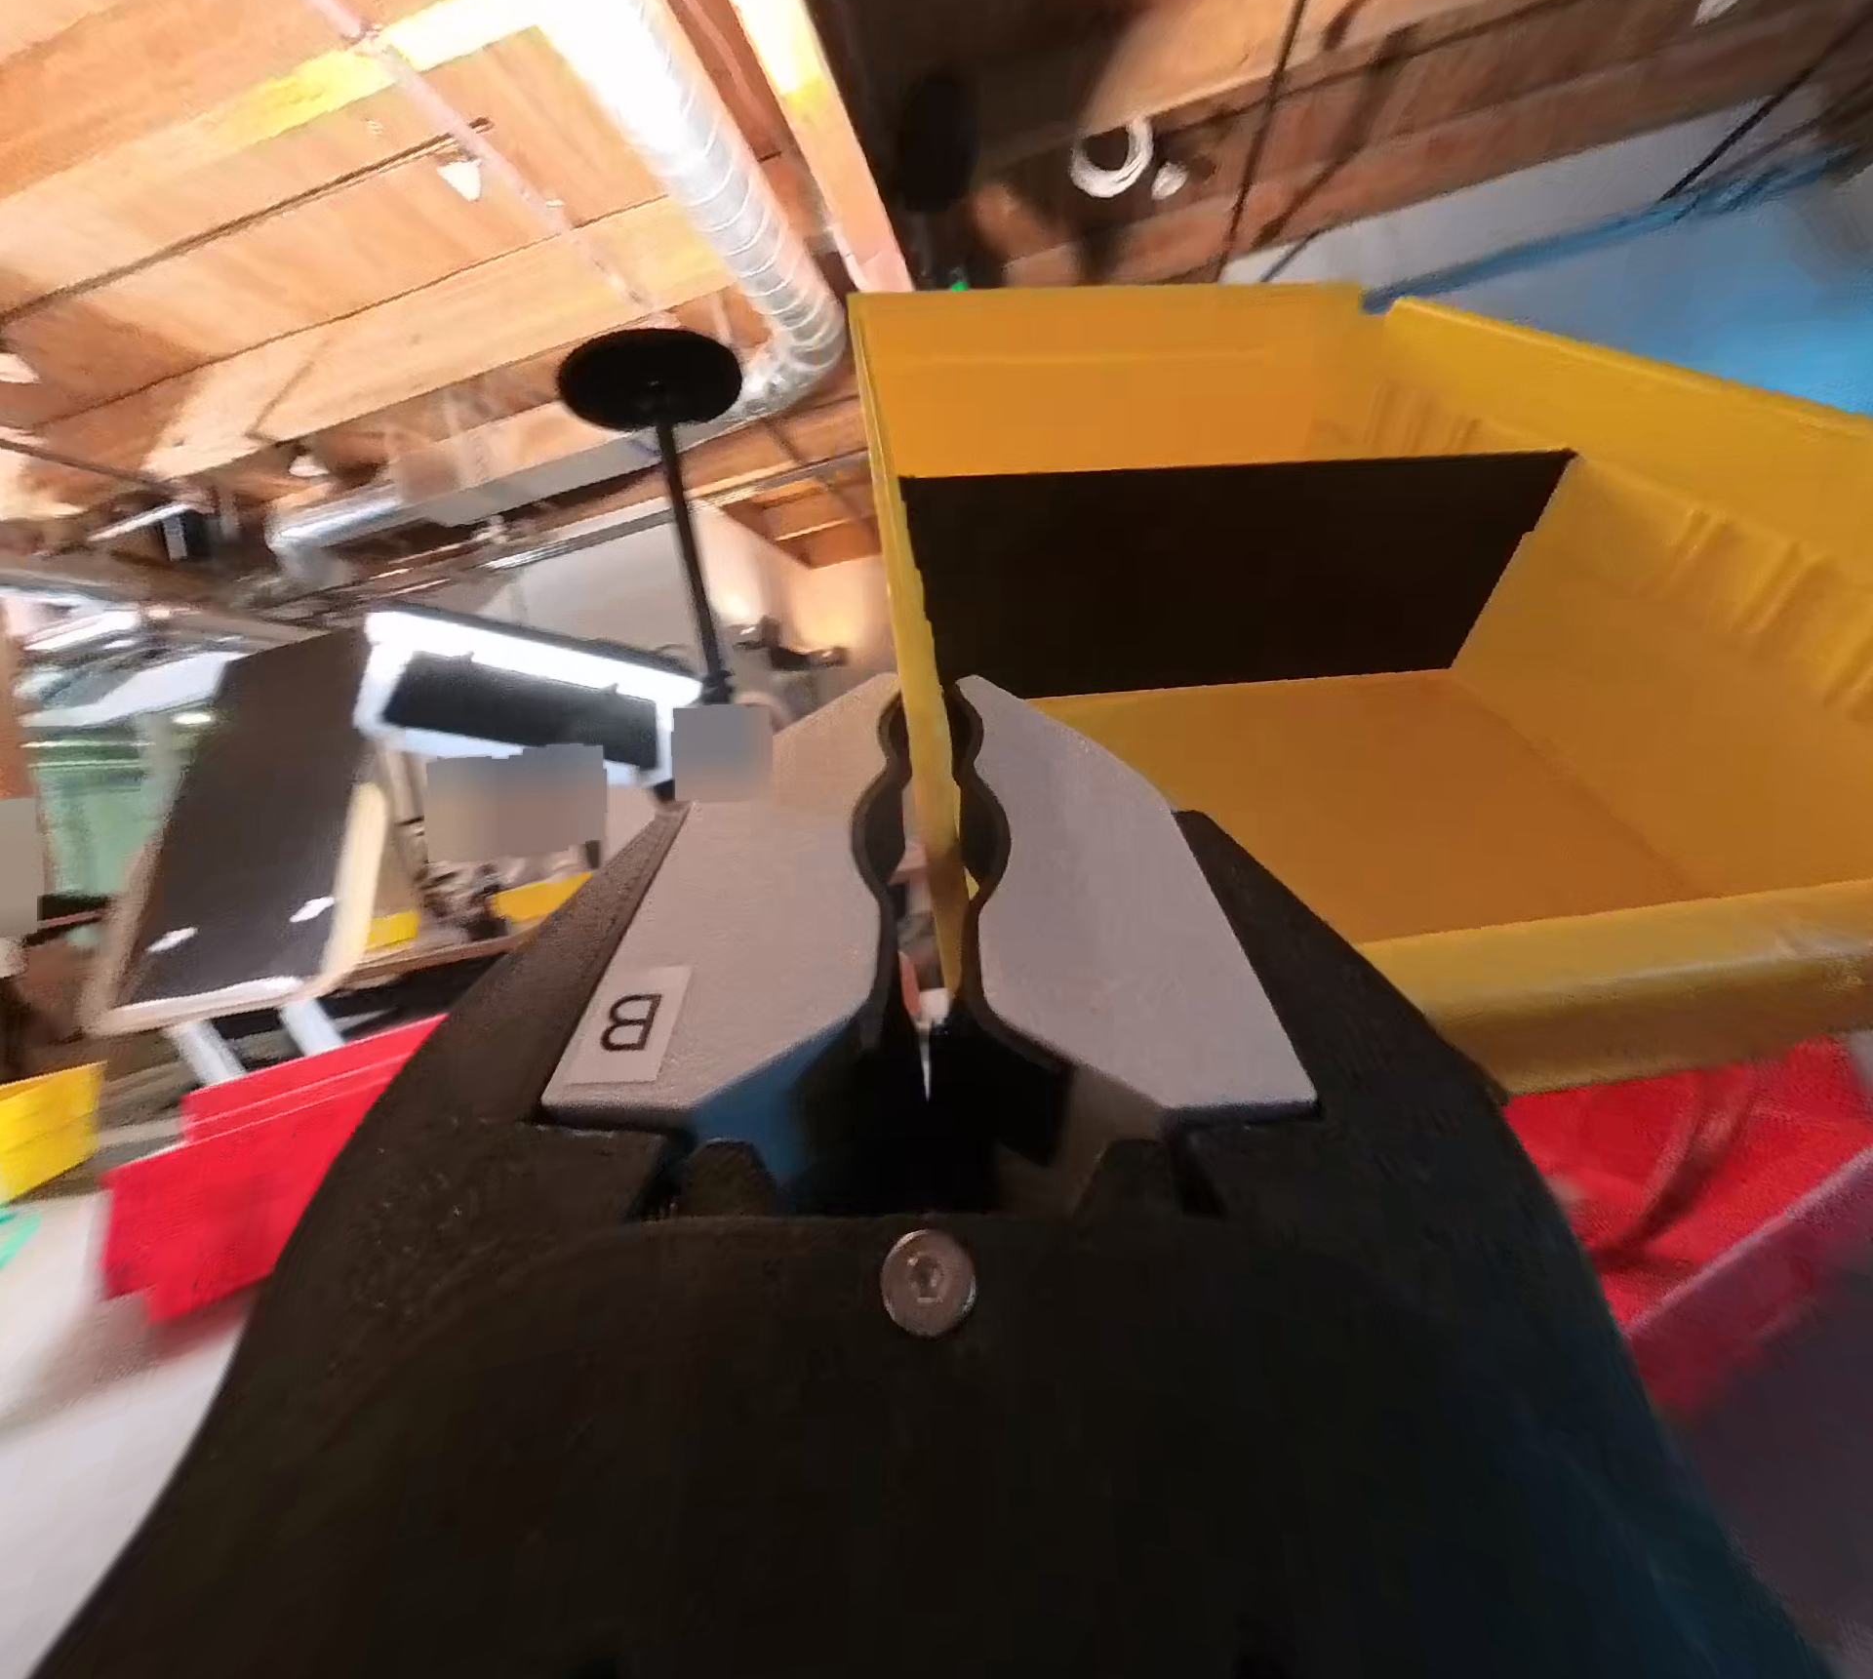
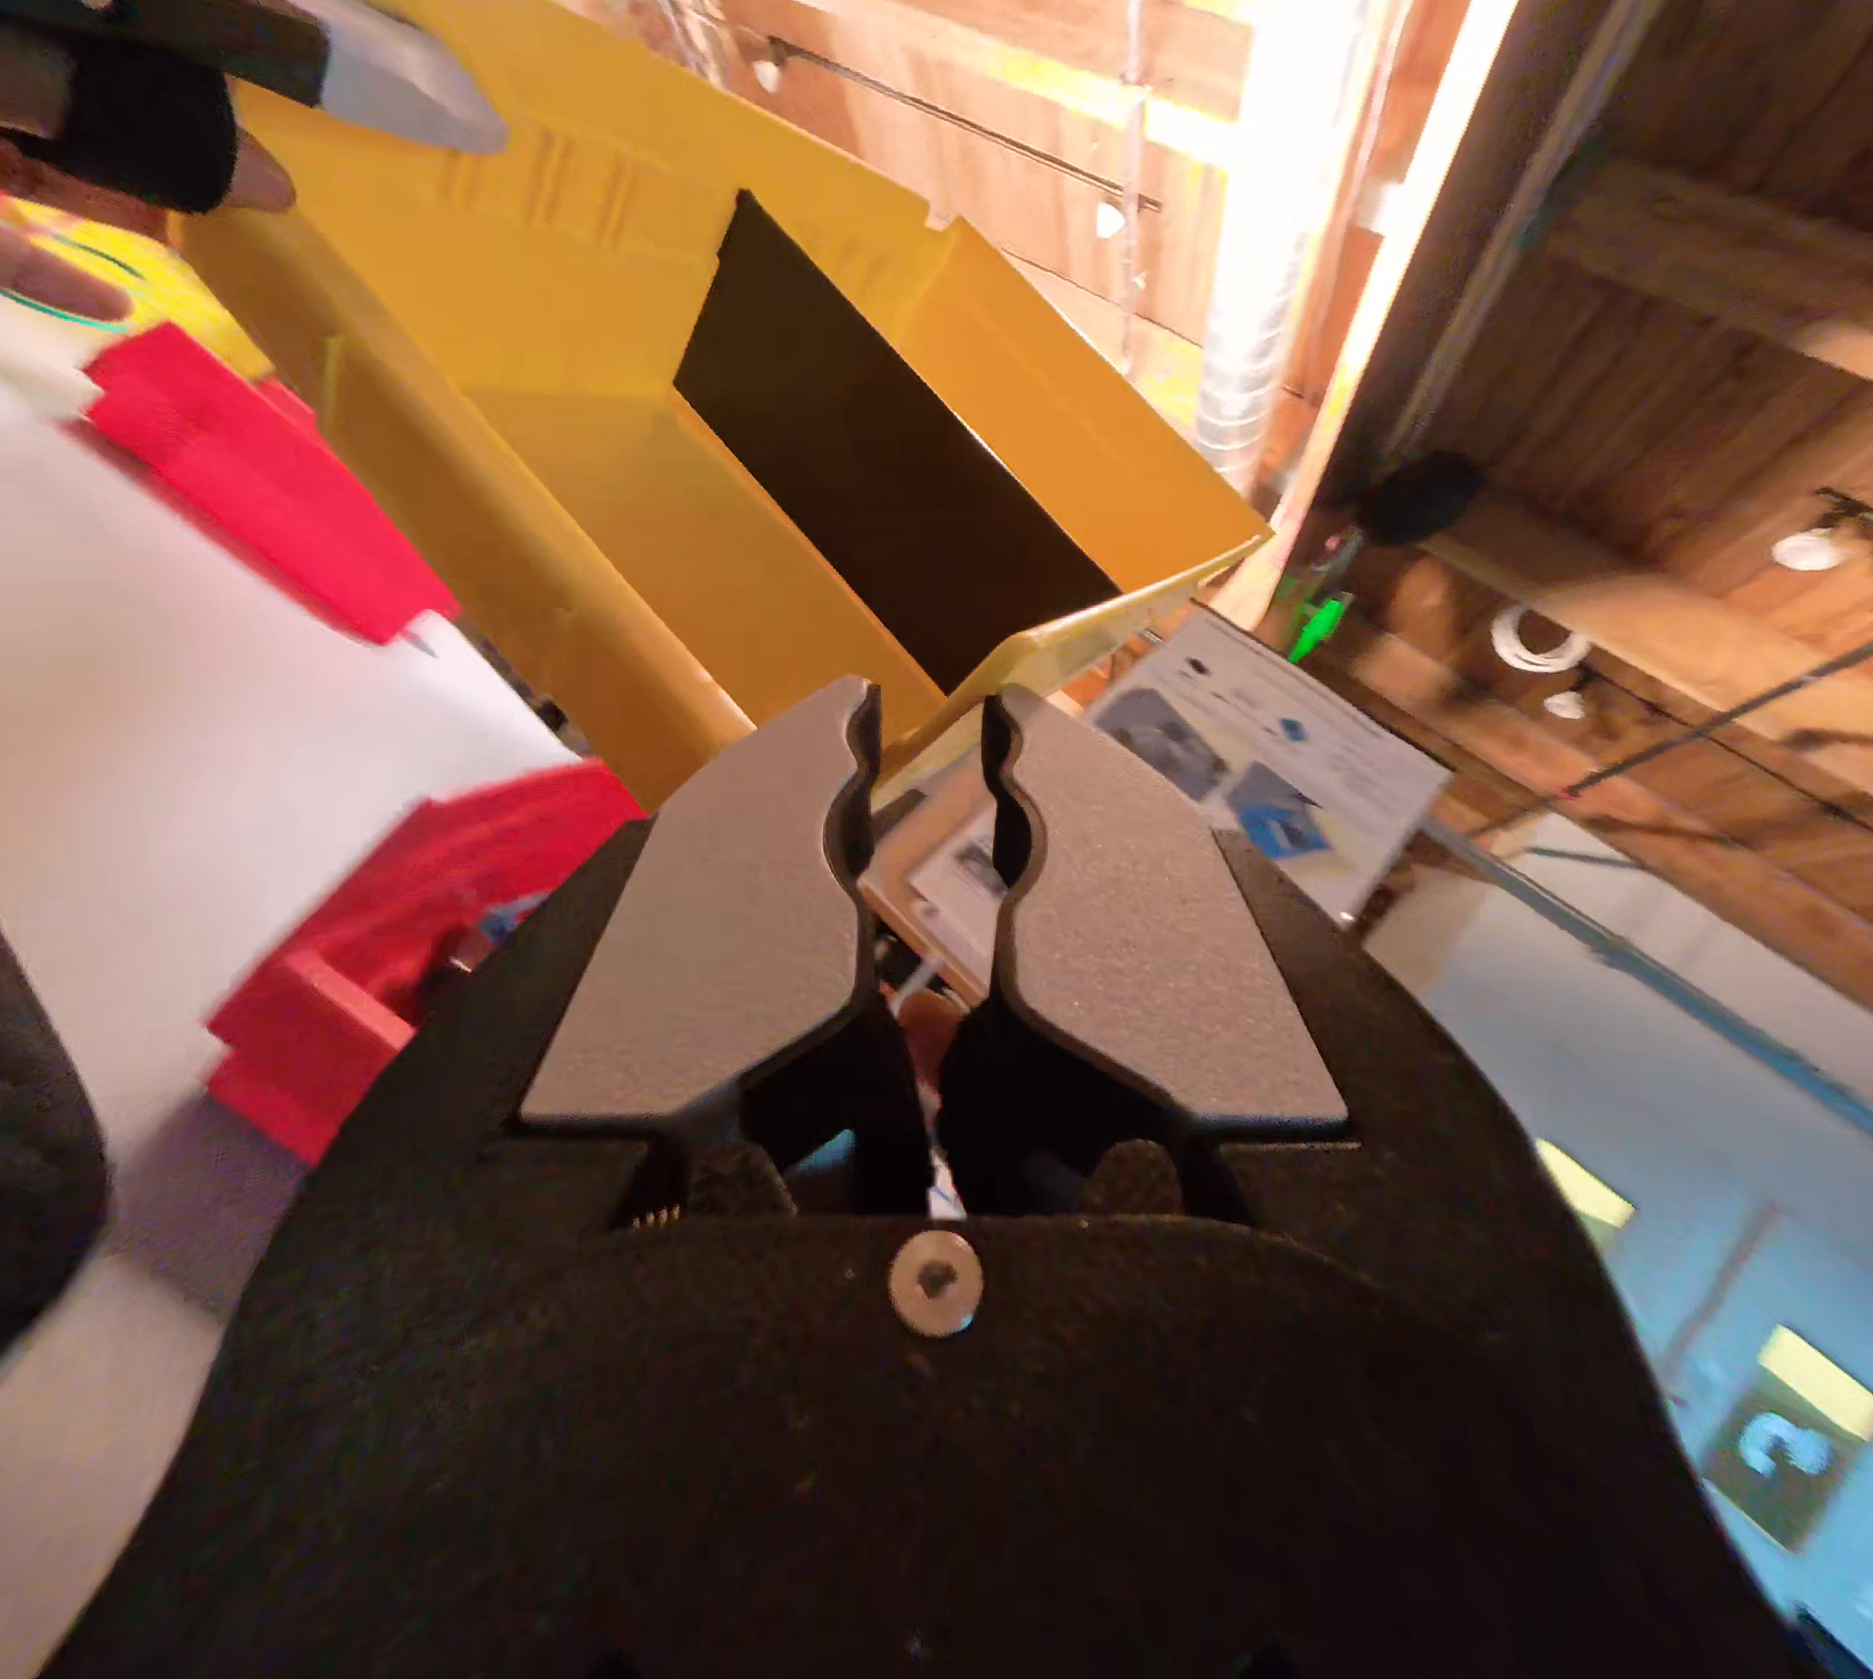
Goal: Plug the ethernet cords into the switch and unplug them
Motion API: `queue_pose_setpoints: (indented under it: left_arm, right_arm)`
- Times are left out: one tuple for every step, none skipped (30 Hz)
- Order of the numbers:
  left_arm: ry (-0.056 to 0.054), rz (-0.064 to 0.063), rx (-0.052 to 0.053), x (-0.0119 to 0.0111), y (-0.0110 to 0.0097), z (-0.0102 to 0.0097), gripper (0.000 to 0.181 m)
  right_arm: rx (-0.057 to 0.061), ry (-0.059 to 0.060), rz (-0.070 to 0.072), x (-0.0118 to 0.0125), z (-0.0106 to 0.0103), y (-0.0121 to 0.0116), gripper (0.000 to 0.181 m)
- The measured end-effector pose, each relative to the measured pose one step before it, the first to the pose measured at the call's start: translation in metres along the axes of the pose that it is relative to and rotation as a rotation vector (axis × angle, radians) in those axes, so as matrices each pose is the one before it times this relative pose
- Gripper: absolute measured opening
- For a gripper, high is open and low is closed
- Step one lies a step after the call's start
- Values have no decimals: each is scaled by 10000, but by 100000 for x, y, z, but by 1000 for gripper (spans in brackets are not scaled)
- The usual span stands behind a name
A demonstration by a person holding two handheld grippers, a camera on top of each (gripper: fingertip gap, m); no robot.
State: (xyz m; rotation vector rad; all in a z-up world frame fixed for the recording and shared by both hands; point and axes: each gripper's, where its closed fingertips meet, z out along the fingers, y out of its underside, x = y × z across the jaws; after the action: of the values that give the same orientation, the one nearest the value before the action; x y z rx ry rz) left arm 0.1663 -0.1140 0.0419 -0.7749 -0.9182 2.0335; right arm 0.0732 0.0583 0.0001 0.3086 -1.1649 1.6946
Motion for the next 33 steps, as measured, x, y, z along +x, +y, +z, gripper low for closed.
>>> queue_pose_setpoints:
  left_arm:
    - [285, -317, 146, 1841, -93, 467, 5]
    - [298, -330, 92, 1859, 2, 508, 5]
    - [376, -342, 23, 1910, 34, 545, 6]
    - [427, -310, -45, 1877, 83, 635, 6]
    - [419, -237, -164, 1781, 220, 812, 7]
    - [382, -133, -262, 1684, 323, 926, 7]
    - [318, -125, -291, 1569, 400, 1008, 6]
    - [284, -287, -327, 1480, 503, 1077, 5]
    - [347, -441, -285, 1464, 607, 1134, 5]
    - [397, -466, -184, 1408, 698, 1154, 6]
    - [372, -388, -182, 1297, 848, 1144, 6]
    - [318, -319, -257, 1136, 1037, 1064, 7]
    - [298, -371, -307, 999, 1108, 957, 7]
    - [278, -370, -313, 849, 1147, 850, 8]
    - [215, -286, -306, 708, 1183, 768, 8]
    - [129, -178, -319, 583, 1215, 688, 8]
    - [63, -109, -317, 486, 1160, 589, 8]
    - [58, -95, -286, 440, 1036, 514, 9]
    - [61, -80, -246, 398, 900, 459, 9]
    - [67, -56, -207, 350, 785, 425, 10]
    - [69, -7, -189, 294, 719, 431, 11]
    - [53, 9, -181, 212, 674, 413, 11]
    - [41, -6, -207, 117, 684, 380, 12]
    - [49, -37, -262, 44, 722, 373, 12]
    - [56, -56, -291, -30, 751, 367, 12]
    - [48, -81, -269, -27, 695, 332, 13]
    - [67, -89, -273, 83, 563, 215, 14]
    - [90, -9, -289, 164, 491, 160, 16]
    - [-14, 152, -277, 33, 590, 188, 17]
    - [-43, 303, 25, 24, 203, 51, 17]
    - [64, 165, 65, 188, -41, -51, 19]
    - [133, -19, -33, 227, 58, -77, 21]
    - [256, -49, -27, 349, 110, -71, 24]
  right_arm:
    - [-159, 227, -242, 1418, -1130, 417, 18]
    - [-184, 221, -249, 1428, -1089, 477, 18]
    - [-217, 217, -238, 1432, -1059, 536, 18]
    - [-229, 172, -242, 1370, -1006, 565, 18]
    - [-214, 145, -211, 1303, -959, 579, 17]
    - [-170, 135, -151, 1242, -881, 516, 18]
    - [-84, 162, -123, 1265, -717, 423, 18]
    - [-24, 172, -141, 1315, -516, 410, 18]
    - [-66, 133, -111, 1212, -408, 578, 17]
    - [-169, 67, 3, 1005, -413, 790, 17]
    - [-190, 13, 59, 784, -416, 905, 17]
    - [-125, -8, 4, 647, -374, 892, 17]
    - [-146, -43, -62, 502, -338, 928, 17]
    - [-276, -86, -94, 326, -313, 1032, 16]
    - [-365, -108, -101, 161, -305, 1127, 16]
    - [-355, -125, -101, 31, -283, 1129, 17]
    - [-324, -142, -85, -55, -240, 1121, 17]
    - [-289, -135, -37, -79, -189, 1124, 17]
    - [-269, -120, 17, -111, -126, 1104, 18]
    - [-269, -99, 56, -145, -90, 1085, 18]
    - [-242, -89, 104, -184, -47, 1038, 18]
    - [-205, -112, 174, -216, 9, 941, 18]
    - [-204, -185, 250, -245, 65, 821, 18]
    - [-285, -299, 330, -288, 138, 798, 19]
    - [-390, -393, 423, -367, 193, 902, 19]
    - [-447, -375, 407, -401, 190, 1016, 20]
    - [-488, -285, 227, -334, 209, 1108, 20]
    - [-546, -262, 54, -344, 206, 1136, 21]
    - [-240, -142, 80, -177, 228, 612, 21]
    - [-93, -49, 189, -23, 140, 299, 21]
    - [-120, -69, 228, 11, 41, 283, 20]
    - [-25, -22, 346, 120, 9, 188, 20]
    - [36, 4, 431, 241, 8, 130, 18]
